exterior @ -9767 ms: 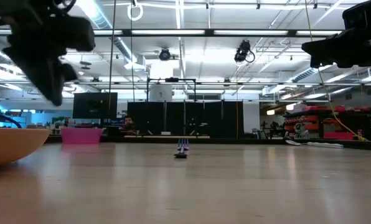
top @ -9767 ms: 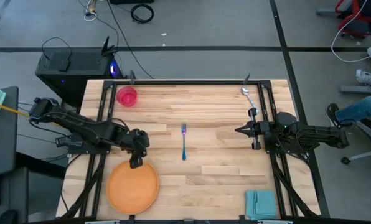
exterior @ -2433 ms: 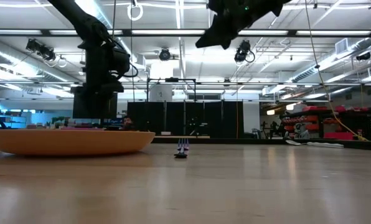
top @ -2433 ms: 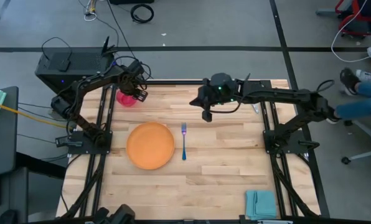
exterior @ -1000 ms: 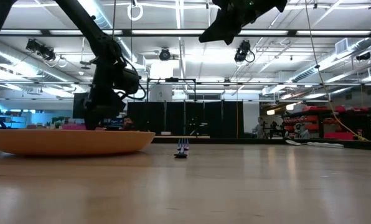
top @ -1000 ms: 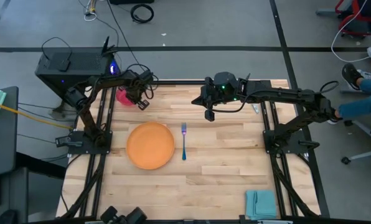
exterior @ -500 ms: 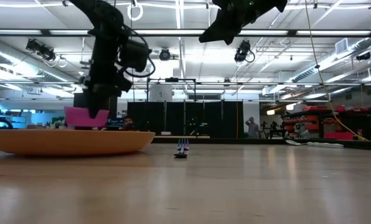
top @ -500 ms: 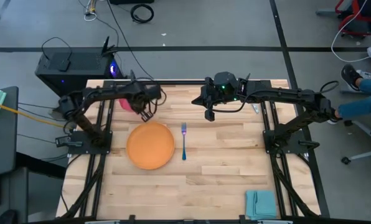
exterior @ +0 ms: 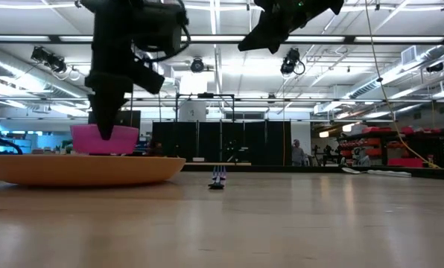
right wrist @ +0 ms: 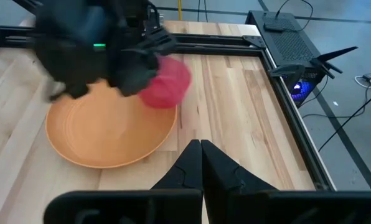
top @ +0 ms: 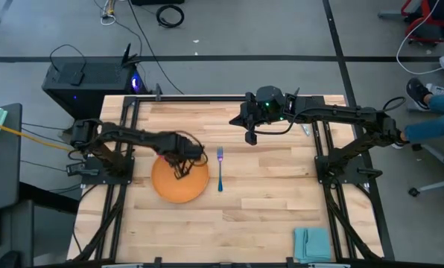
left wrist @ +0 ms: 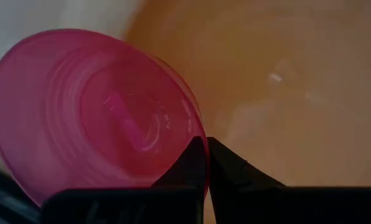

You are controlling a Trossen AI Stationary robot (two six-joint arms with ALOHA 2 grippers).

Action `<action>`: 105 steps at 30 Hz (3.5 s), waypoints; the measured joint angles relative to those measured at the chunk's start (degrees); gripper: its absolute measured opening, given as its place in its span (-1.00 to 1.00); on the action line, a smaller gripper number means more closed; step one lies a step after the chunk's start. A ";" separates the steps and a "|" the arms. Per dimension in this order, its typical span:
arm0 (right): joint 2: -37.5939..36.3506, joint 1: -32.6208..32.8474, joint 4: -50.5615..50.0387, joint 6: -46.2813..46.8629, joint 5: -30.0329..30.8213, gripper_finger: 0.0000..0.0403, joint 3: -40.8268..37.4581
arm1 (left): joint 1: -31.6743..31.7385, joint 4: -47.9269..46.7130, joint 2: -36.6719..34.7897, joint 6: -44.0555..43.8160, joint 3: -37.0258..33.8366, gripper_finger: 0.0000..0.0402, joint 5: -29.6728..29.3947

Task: Set table place
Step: Place the metal spoon into the pink bowl

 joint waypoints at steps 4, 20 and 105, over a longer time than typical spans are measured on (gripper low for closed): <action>0.00 0.00 -0.02 0.00 0.00 -0.99 0.00 | -5.44 1.68 0.02 -3.05 0.00 -0.96 1.23; 0.00 0.00 0.02 0.00 0.00 -0.99 -0.02 | -10.14 9.95 3.76 -4.16 0.04 -0.91 5.71; 12.17 -34.62 -44.96 30.50 27.47 -0.93 -0.03 | -10.36 11.04 -10.10 -1.02 -0.02 -0.42 -6.48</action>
